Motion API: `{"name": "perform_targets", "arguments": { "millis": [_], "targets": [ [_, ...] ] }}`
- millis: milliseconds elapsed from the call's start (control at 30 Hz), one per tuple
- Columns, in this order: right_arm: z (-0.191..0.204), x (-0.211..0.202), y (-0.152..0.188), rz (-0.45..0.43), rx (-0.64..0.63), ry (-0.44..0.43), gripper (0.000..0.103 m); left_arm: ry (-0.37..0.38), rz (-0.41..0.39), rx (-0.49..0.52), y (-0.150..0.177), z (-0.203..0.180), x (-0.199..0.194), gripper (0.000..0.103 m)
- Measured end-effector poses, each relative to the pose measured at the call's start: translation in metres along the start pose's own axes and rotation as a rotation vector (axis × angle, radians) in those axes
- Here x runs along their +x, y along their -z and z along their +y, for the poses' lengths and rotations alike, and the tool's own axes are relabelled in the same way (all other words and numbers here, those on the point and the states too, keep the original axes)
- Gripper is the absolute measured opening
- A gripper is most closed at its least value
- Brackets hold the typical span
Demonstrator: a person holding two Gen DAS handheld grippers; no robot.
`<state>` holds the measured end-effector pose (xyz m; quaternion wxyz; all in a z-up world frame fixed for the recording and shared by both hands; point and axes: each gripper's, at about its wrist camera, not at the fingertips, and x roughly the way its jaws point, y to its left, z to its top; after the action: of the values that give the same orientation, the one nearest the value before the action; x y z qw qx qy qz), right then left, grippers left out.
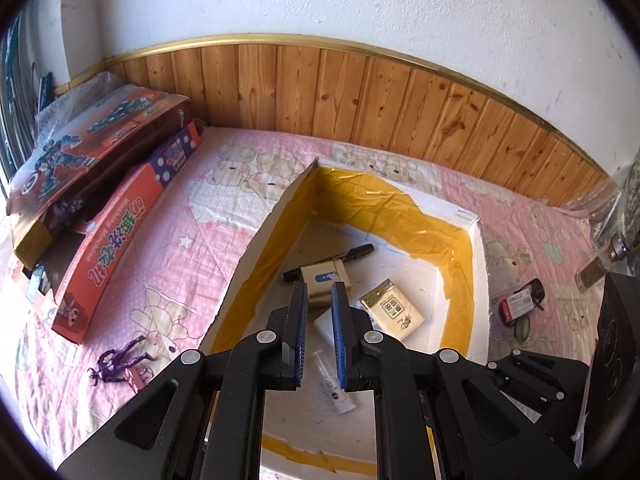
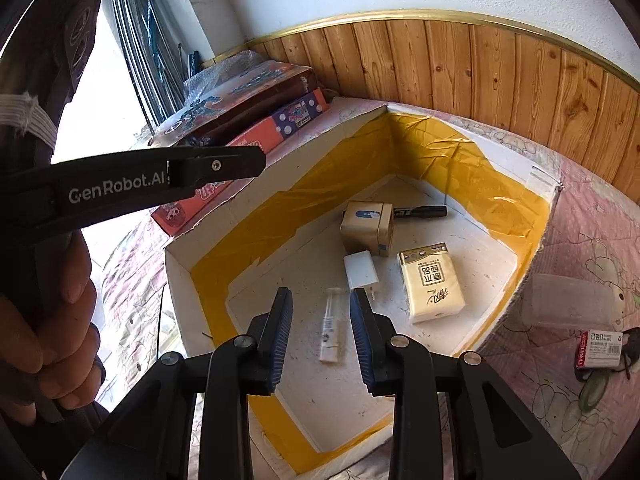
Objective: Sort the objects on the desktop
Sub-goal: 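Open both tools to drop the stapler and tube into the box, then move both tools back to the remaining items on the bedspread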
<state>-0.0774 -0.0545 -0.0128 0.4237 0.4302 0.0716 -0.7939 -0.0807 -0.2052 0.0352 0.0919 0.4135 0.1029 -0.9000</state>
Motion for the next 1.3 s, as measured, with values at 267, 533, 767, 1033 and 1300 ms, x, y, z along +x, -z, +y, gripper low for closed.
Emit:
{"name": "perform_targets", "arguments": {
  "millis": [267, 533, 767, 1033, 1300],
  "targets": [
    [-0.011, -0.018, 0.002, -0.025, 0.045, -0.016, 0.037, 0.018, -0.015, -0.001, -0.003, -0.017, -0.007, 0.012],
    [-0.014, -0.041, 0.01, -0.06, 0.049, -0.034, 0.042, 0.066, -0.058, -0.01, -0.005, -0.039, -0.021, 0.013],
    [-0.032, -0.07, 0.016, -0.099, 0.08, -0.044, 0.046, 0.173, -0.103, -0.005, -0.006, -0.068, -0.031, 0.035],
    [-0.085, -0.109, 0.032, -0.133, 0.147, 0.006, 0.05, 0.293, -0.101, 0.045, 0.0, -0.117, -0.027, 0.046],
    [-0.189, -0.146, 0.057, -0.132, 0.321, 0.149, 0.05, 0.398, -0.038, 0.182, 0.018, -0.189, -0.005, 0.05]
  ]
}}
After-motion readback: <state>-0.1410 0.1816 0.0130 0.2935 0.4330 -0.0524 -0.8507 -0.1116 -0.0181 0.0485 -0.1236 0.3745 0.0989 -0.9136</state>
